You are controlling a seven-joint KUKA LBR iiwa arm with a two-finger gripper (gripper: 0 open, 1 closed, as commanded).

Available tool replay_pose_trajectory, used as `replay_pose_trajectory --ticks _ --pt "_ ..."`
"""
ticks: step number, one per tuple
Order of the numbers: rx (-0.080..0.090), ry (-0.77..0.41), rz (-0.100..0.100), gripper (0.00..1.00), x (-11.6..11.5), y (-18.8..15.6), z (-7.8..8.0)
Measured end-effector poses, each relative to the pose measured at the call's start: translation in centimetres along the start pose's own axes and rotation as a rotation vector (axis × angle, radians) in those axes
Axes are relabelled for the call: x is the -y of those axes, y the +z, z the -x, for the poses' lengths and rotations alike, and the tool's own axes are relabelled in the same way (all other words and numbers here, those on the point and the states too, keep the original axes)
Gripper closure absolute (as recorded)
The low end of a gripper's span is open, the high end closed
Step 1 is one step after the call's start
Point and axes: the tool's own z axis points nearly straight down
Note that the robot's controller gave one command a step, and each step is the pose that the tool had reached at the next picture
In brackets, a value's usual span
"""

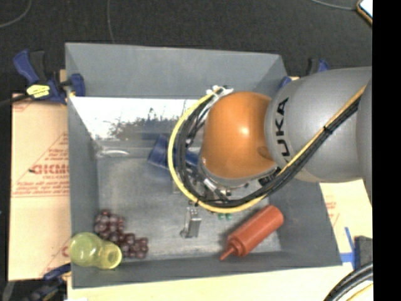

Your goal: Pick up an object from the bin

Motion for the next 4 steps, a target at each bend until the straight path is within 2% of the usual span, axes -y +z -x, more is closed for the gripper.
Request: replay_pose_trajectory --ticks 1,2,3,4 --pt "-0.006 0.121 0.000 0.00 -10.4 11.3 0.2" --pt "0.014 -0.048 -0.001 0.00 -9.1 3.9 0.7" --pt "-0.009 0.182 -0.010 0.00 -12.4 8.3 -2.4" --pt "0.001 0.173 -0.017 0.00 -12.3 11.2 -1.0"
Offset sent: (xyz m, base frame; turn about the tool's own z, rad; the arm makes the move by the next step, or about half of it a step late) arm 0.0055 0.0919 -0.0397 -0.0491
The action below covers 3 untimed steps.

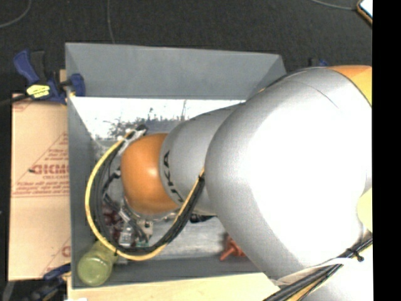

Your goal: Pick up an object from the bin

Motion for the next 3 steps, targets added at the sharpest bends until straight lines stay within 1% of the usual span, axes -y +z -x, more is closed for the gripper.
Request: replay_pose_trajectory --ticks 1,2,3 --pt "-0.013 0.165 -0.012 1.00 0.1 -0.1 -1.6" --pt "-0.013 0.165 -0.012 1.00 0.1 -0.1 -1.6" --pt "-0.010 0.167 -0.009 1.00 0.2 -1.1 -1.5"
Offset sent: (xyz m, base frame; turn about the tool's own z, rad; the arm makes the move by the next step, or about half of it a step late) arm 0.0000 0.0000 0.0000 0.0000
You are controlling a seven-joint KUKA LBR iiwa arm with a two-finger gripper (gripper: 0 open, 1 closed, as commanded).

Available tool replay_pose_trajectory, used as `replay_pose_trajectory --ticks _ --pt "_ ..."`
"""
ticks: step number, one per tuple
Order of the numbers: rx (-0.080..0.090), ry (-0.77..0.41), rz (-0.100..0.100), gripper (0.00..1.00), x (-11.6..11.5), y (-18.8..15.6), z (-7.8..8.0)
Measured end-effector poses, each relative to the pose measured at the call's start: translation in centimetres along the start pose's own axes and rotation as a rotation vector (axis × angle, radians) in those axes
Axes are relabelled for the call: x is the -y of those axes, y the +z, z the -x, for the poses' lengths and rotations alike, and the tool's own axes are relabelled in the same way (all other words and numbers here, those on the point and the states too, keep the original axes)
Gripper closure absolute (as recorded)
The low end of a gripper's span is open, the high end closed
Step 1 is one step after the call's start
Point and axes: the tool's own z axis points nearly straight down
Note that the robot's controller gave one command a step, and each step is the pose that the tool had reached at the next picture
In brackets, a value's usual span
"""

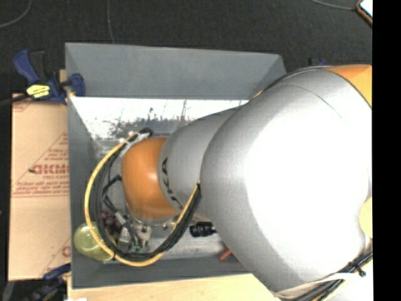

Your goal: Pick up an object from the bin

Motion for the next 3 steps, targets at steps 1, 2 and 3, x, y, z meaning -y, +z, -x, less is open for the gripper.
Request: replay_pose_trajectory --ticks 1,2,3 --pt "-0.002 -0.001 -0.001 1.00 0.1 -1.4 -0.1" --pt "-0.002 -0.002 -0.001 1.00 0.2 -3.3 0.0" --pt "-0.003 -0.004 -0.002 1.00 0.3 -5.4 0.0"
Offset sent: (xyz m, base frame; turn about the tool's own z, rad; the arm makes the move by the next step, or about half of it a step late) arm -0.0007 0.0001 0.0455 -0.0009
